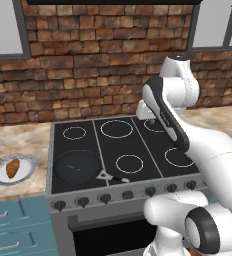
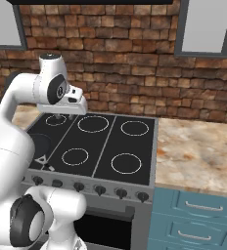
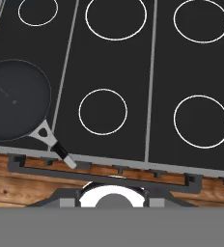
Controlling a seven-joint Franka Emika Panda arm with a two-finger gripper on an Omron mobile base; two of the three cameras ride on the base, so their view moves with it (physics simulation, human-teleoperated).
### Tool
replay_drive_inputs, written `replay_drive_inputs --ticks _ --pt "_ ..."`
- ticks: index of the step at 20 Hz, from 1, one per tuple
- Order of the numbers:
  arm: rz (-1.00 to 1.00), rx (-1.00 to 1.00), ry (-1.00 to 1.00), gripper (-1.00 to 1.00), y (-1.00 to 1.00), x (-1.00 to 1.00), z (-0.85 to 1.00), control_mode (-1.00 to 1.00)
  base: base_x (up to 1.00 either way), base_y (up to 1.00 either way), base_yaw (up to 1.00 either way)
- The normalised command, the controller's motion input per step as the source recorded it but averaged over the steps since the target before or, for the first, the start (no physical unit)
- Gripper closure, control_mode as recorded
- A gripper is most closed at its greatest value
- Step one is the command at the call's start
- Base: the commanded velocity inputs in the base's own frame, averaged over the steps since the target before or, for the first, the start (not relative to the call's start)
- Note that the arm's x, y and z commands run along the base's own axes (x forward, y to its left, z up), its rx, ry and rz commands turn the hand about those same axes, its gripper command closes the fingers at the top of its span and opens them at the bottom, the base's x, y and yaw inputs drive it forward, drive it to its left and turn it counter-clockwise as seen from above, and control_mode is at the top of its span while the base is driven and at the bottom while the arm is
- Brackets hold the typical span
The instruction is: Pick the croissant and place it on the pan. Then turn on the stove to warm the croissant.
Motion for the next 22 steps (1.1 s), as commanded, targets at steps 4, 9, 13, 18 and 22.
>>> replay_drive_inputs --ticks 4,9,13,18,22 --pt "0.00 0.00 0.02 -1.00 0.08 0.06 0.02 -1.00 0.00 0.00 0.00" --pt "0.01 -0.02 0.00 -1.00 0.37 0.02 0.38 -1.00 0.00 0.00 0.00" --pt "0.01 0.00 0.04 -1.00 0.19 0.03 0.04 -1.00 0.00 0.00 0.00" --pt "0.00 0.00 0.00 -1.00 0.07 0.00 0.15 -1.00 0.00 0.00 0.00" --pt "0.00 -0.01 0.00 -1.00 0.45 0.00 0.54 -1.00 0.00 0.00 0.00"
